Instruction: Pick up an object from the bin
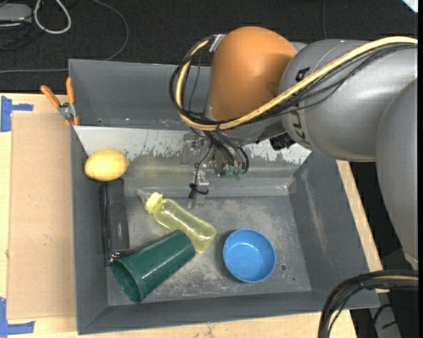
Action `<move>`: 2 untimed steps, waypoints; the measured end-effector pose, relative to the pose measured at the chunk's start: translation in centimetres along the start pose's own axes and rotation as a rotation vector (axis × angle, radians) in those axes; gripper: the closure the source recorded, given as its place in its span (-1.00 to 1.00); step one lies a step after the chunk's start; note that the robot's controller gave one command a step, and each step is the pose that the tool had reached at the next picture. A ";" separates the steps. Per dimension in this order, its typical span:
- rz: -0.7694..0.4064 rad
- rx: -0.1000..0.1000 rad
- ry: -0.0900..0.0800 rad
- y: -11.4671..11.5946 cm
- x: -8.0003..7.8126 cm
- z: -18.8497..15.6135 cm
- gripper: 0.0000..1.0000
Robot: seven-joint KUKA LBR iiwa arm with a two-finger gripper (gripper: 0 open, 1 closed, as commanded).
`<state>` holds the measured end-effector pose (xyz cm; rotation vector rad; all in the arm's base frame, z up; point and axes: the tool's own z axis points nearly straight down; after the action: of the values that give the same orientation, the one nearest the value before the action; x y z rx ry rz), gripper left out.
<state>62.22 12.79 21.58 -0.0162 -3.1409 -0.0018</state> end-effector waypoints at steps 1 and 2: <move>0.000 0.000 0.000 0.0 0.0 0.0 -1.00; -0.003 0.000 -0.007 0.6 0.6 1.1 -1.00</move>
Offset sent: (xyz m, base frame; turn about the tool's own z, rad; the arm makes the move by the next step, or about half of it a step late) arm -0.0248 0.0252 -0.0446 0.0037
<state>61.65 13.39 20.49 -0.0120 -3.1479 -0.0013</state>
